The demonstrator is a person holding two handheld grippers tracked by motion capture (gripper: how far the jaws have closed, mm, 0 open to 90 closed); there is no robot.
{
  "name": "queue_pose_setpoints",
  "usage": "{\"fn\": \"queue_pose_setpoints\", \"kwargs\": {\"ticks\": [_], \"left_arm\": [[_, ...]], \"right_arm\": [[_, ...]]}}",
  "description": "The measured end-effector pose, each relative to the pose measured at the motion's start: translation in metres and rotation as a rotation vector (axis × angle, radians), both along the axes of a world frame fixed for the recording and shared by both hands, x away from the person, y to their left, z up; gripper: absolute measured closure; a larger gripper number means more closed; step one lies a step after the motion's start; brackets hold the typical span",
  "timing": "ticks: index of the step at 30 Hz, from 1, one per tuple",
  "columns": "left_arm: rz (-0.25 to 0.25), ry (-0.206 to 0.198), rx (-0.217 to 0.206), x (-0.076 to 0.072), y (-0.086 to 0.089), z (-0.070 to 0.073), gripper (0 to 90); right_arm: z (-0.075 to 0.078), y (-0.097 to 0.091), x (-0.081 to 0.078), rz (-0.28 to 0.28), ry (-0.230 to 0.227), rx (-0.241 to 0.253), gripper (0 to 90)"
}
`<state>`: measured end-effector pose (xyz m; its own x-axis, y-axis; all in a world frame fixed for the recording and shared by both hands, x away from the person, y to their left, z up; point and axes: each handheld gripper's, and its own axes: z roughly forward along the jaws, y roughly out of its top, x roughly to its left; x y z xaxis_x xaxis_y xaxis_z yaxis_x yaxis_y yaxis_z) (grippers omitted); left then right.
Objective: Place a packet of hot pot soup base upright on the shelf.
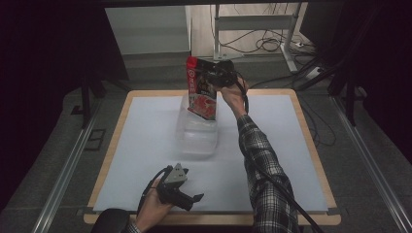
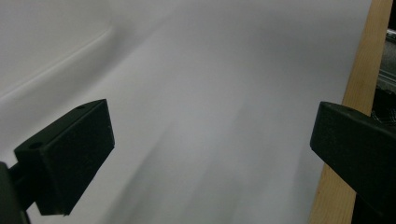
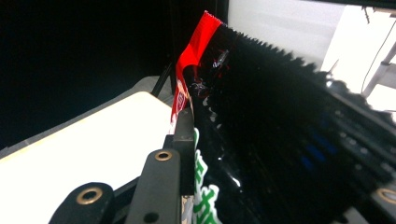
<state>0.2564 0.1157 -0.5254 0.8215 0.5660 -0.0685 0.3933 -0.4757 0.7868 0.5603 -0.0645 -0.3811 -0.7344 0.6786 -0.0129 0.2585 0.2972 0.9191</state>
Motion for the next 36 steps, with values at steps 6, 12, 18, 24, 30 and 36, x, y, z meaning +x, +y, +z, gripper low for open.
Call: {"fn": "queue_pose_setpoints", "kwargs": {"ticks": [6,12,18,24,30,36], "left_arm": [[0.004,-0.002,0.000,0.000,0.000,0.000,0.0],[0.002,0.004,-0.002,0.000,0.000,-0.001,0.0],[-0.002,0.006,0.005,0.000,-0.002,-0.002,0.0],[-0.004,0.002,0.003,0.000,-0.002,-0.002,0.0],[-0.008,-0.011,0.008,-0.001,-0.002,-0.002,0.0],[-0.007,-0.013,-0.008,0.000,-0.001,-0.003,0.3]], "right_arm": [[-0.016,0.004,-0.004,0.015,0.017,-0.016,70.6],[-0.028,-0.010,-0.008,-0.005,0.050,0.036,68.4],[-0.032,-0.019,-0.009,-0.009,0.088,0.041,60.5],[-0.029,-0.016,-0.012,0.015,0.082,0.000,43.8],[-0.027,-0.012,-0.015,0.019,0.087,-0.033,30.4],[-0.024,-0.012,-0.015,0.025,0.114,-0.039,18.2]]}}
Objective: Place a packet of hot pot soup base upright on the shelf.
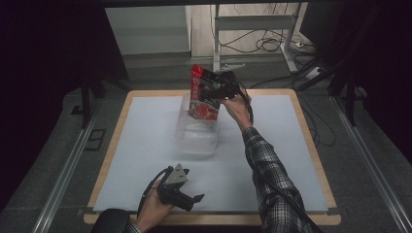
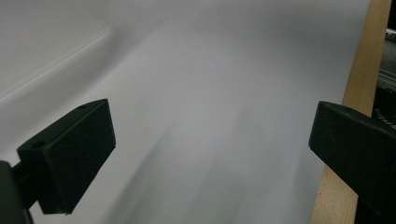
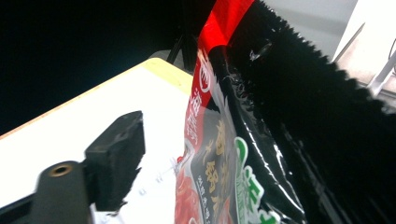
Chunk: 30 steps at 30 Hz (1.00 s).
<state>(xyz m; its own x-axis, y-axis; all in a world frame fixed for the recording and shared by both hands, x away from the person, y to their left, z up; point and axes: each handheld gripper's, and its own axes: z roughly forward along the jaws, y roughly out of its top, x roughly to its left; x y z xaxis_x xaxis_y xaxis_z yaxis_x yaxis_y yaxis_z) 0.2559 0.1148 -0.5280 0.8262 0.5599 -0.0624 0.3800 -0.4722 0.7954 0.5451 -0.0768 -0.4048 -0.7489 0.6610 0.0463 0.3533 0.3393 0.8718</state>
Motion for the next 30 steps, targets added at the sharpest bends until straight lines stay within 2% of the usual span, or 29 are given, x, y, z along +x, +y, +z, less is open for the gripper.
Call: {"fn": "queue_pose_setpoints", "kwargs": {"ticks": [5,11,15,20,23,30], "left_arm": [[-0.003,0.003,-0.029,0.000,0.000,0.000,0.4],[-0.015,0.010,-0.066,-0.001,0.000,0.001,0.4],[-0.032,0.011,-0.059,-0.002,-0.002,0.001,0.4],[-0.039,-0.005,-0.080,-0.004,-0.004,0.003,0.4],[-0.033,-0.020,-0.072,-0.004,-0.003,0.003,0.4],[-0.029,-0.040,-0.041,-0.004,-0.003,0.003,0.4]], "right_arm": [[0.001,-0.002,-0.004,0.015,0.005,0.002,12.0],[0.004,-0.007,-0.009,0.004,0.015,0.003,8.1],[0.007,-0.011,-0.013,0.003,0.016,-0.004,6.8],[0.008,-0.015,-0.018,0.006,0.024,-0.003,6.3],[0.008,-0.018,-0.022,0.010,0.021,-0.018,5.8],[0.009,-0.023,-0.029,0.024,0.033,-0.014,4.7]]}}
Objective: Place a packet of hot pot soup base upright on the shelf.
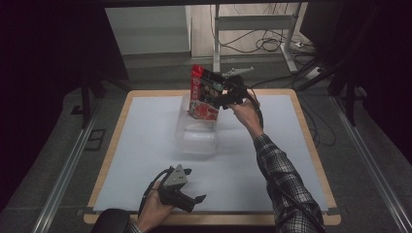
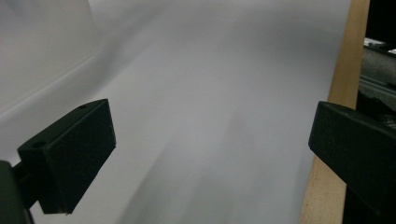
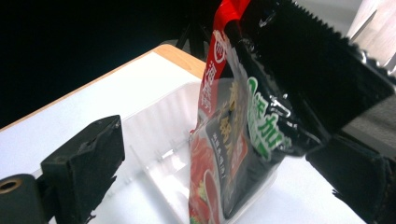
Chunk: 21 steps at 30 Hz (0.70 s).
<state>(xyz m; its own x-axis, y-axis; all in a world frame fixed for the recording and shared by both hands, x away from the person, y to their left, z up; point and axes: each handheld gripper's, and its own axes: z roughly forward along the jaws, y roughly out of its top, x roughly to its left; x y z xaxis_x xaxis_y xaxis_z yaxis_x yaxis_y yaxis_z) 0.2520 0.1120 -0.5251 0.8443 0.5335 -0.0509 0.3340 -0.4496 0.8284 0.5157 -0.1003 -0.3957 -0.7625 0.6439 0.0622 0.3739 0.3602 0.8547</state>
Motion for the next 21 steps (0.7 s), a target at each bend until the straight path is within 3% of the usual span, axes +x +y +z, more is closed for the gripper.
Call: {"fn": "queue_pose_setpoints", "kwargs": {"ticks": [11,15,21], "left_arm": [[0.010,0.010,-0.009,0.002,0.003,-0.001,0.8],[-0.002,0.049,-0.007,0.003,0.001,-0.001,1.2],[0.001,0.045,-0.004,0.003,0.001,-0.001,1.1]], "right_arm": [[0.002,-0.010,-0.011,-0.002,0.005,-0.001,3.3],[0.003,-0.013,-0.015,0.001,0.012,0.008,2.3],[0.005,-0.017,-0.022,-0.010,-0.001,-0.018,0.2]]}}
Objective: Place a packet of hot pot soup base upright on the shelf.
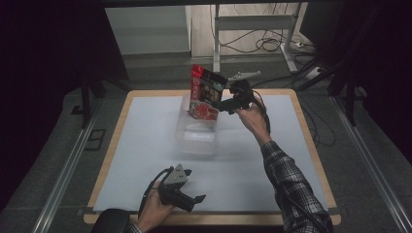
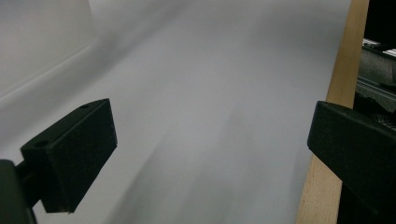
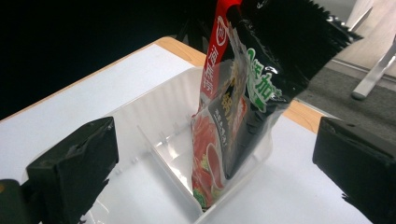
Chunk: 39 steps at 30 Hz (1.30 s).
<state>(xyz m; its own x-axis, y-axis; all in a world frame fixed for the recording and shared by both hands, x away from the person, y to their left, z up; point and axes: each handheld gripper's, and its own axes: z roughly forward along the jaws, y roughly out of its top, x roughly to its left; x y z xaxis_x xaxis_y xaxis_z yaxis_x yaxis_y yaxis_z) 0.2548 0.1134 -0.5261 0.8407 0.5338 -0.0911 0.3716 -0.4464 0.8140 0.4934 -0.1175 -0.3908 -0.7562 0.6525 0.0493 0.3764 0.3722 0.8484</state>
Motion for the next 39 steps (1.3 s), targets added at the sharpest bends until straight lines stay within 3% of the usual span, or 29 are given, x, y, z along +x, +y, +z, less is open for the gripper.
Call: {"fn": "queue_pose_setpoints", "kwargs": {"ticks": [11,18,39], "left_arm": [[0.002,-0.004,0.012,-0.001,-0.002,-0.001,0.8],[0.002,-0.005,0.013,-0.001,-0.001,-0.001,0.7],[-0.003,-0.006,0.028,-0.002,-0.003,-0.002,0.6]], "right_arm": [[-0.001,-0.007,-0.017,0.002,-0.013,-0.026,0.0],[-0.007,-0.011,-0.027,0.003,-0.030,-0.067,0.6],[-0.025,-0.026,-0.057,-0.013,-0.010,-0.047,0.9]]}}
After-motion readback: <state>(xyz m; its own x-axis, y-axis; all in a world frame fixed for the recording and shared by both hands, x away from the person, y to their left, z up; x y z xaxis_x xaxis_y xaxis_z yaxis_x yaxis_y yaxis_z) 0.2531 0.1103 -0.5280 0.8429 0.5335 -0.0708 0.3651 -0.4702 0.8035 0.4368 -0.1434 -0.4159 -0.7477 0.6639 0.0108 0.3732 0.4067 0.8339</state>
